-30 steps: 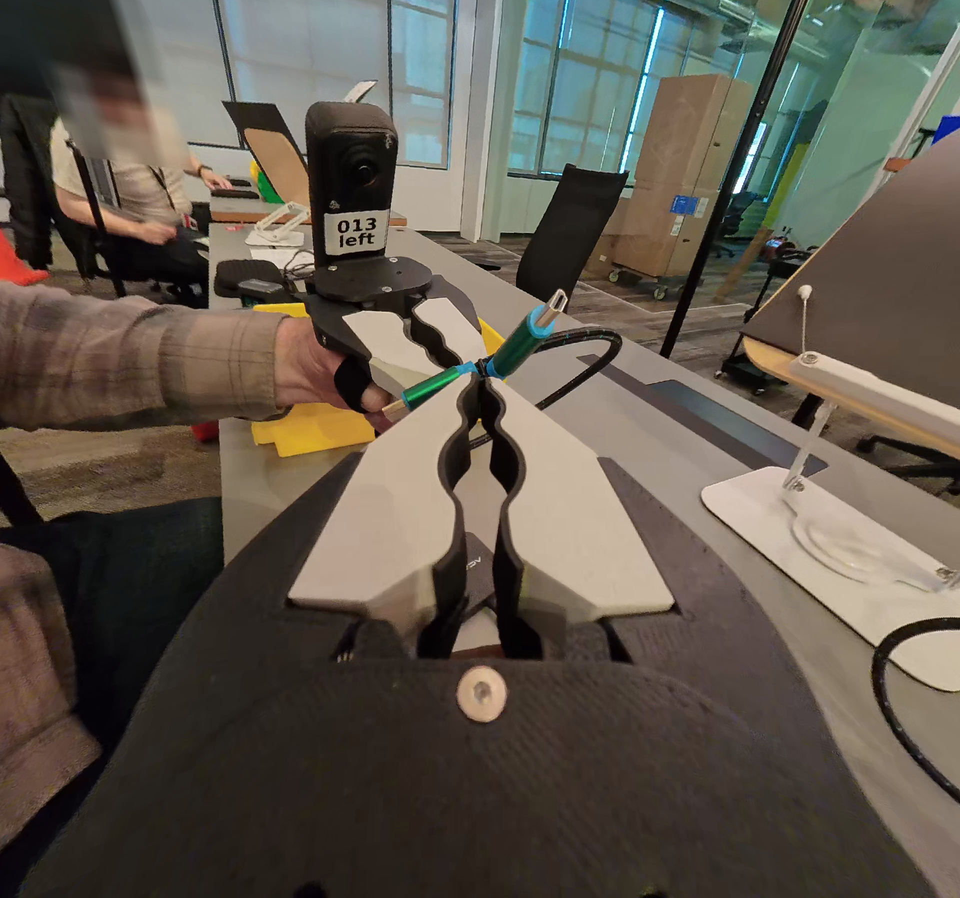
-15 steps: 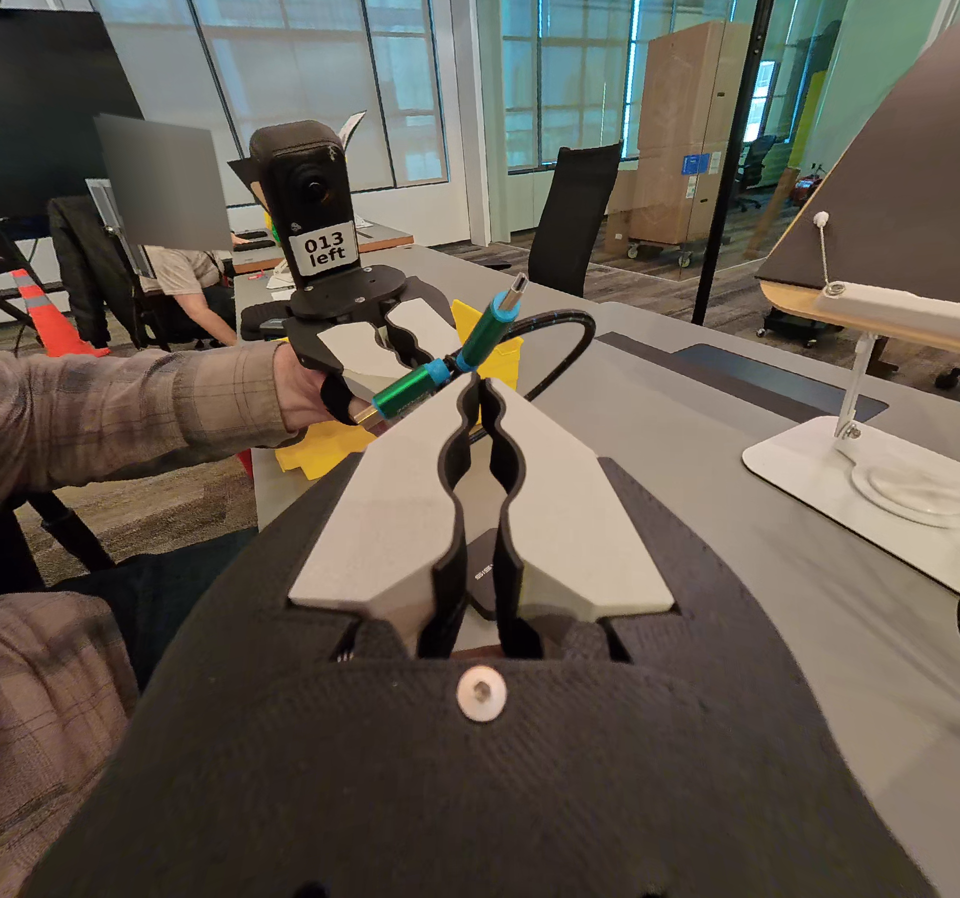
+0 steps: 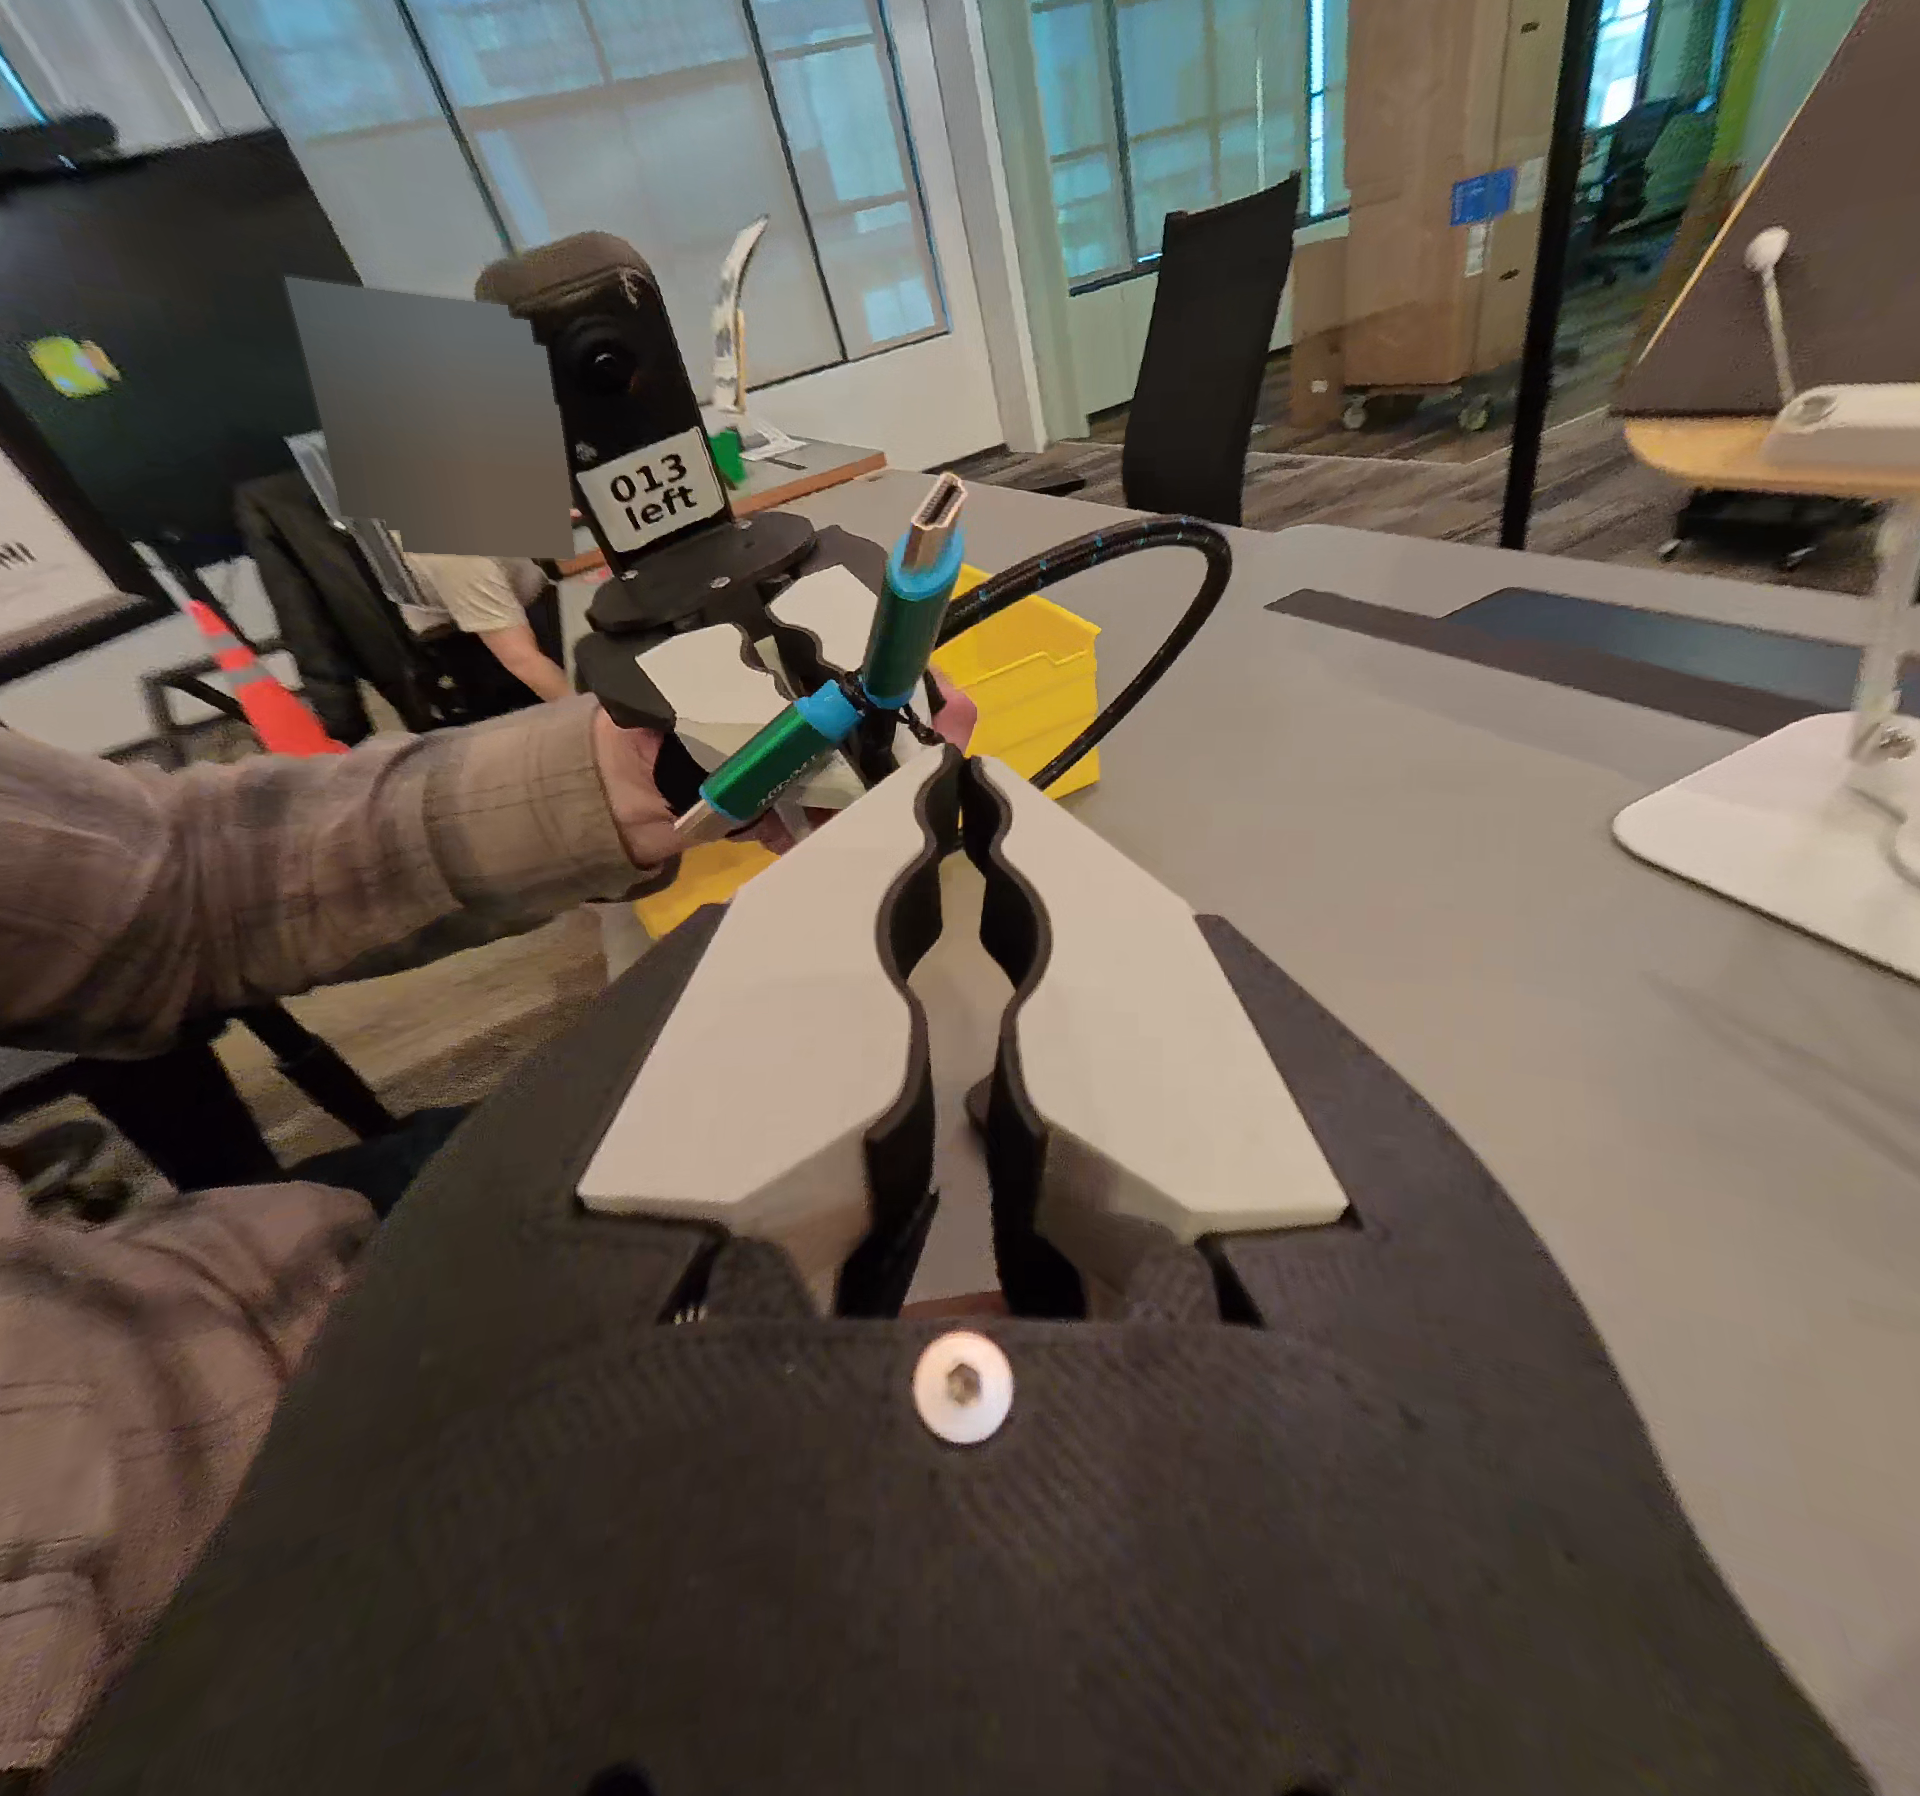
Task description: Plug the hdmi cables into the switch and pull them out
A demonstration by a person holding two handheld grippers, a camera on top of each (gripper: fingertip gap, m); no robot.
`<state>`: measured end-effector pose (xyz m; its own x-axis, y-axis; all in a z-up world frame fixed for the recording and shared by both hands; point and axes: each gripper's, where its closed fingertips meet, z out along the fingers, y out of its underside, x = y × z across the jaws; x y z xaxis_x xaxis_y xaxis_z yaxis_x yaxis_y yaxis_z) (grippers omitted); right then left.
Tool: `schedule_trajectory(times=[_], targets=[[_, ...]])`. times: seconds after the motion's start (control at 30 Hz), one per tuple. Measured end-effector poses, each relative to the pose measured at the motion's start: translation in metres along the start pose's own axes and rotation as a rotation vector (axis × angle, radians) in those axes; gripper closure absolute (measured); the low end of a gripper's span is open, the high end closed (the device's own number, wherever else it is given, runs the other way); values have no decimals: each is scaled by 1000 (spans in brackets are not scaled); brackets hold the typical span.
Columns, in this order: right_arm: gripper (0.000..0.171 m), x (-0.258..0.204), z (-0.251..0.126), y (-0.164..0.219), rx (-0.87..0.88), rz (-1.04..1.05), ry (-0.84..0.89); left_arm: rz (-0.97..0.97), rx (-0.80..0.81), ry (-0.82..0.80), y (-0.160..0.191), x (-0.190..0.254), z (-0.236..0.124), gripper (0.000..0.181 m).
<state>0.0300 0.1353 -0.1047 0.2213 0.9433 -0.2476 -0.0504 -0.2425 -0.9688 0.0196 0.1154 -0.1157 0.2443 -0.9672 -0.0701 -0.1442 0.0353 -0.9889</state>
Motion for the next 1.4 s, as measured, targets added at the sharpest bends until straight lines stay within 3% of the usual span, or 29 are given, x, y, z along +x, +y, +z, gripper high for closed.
schedule_trajectory(times=[0.27,0.57,0.67,1.17,1.4], targets=[[171,-5,-3,-8,30,-103,-2,-38,32,-5,-2,-4,-2,176],[162,-11,-5,-12,-21,-646,186,-95,45,-4,1,-8,-2,175],[162,-10,-1,-5,-59,-739,219,-106,46,7,2,-6,0,176],[171,-5,5,0,-104,-874,319,-136,61,11,3,-5,4,175],[164,-5,6,2,-111,-884,317,-142,70,14,2,-4,4,176]])
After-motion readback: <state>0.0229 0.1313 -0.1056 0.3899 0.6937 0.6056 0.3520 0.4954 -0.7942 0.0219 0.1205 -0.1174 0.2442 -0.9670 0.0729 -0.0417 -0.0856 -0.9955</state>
